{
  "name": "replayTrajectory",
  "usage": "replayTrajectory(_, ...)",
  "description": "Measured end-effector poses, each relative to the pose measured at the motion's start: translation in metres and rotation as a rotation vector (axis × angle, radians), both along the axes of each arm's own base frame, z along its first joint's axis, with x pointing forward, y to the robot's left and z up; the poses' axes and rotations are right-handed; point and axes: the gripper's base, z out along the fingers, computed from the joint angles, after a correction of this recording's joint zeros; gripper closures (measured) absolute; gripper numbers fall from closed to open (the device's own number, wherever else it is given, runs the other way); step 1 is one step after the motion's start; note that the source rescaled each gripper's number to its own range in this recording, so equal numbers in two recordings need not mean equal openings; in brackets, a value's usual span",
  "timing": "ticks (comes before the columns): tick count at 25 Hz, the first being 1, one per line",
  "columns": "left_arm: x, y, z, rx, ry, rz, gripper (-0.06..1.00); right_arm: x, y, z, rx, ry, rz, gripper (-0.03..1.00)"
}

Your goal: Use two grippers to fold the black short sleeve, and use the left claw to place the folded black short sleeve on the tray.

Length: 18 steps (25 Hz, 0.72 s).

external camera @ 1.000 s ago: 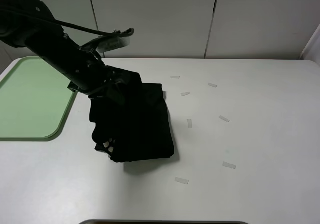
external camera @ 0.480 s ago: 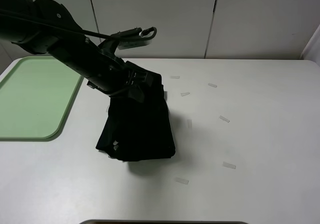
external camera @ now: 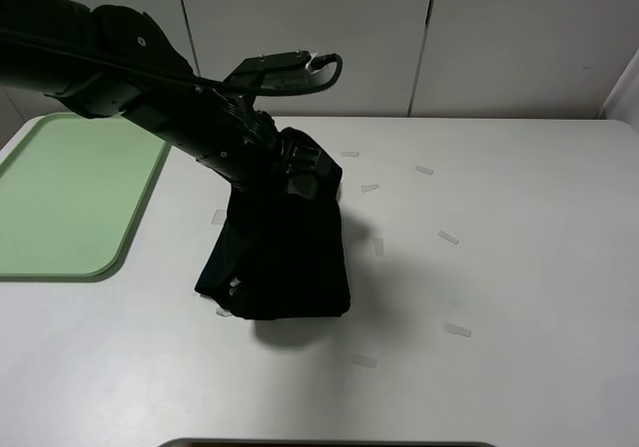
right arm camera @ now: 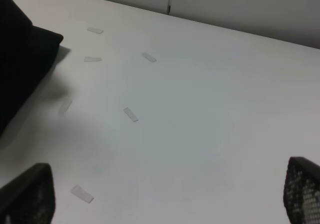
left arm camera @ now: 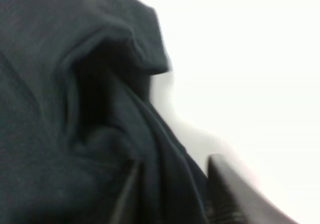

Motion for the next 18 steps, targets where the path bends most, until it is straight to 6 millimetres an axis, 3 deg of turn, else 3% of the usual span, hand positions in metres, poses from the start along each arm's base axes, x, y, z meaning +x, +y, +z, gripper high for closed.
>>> replayTrajectory(5, -0.009, -0.016, 0.002, 0.005, -0.069, -0.062, 0.39, 0.000, 0.000, 0.000, 0.000, 0.000, 0.000, -0.03)
replayTrajectory(18, -0.052, -0.070, 0.006, -0.033, -0.213, -0.194, 0.35, 0.000, 0.000, 0.000, 0.000, 0.000, 0.000, -0.03)
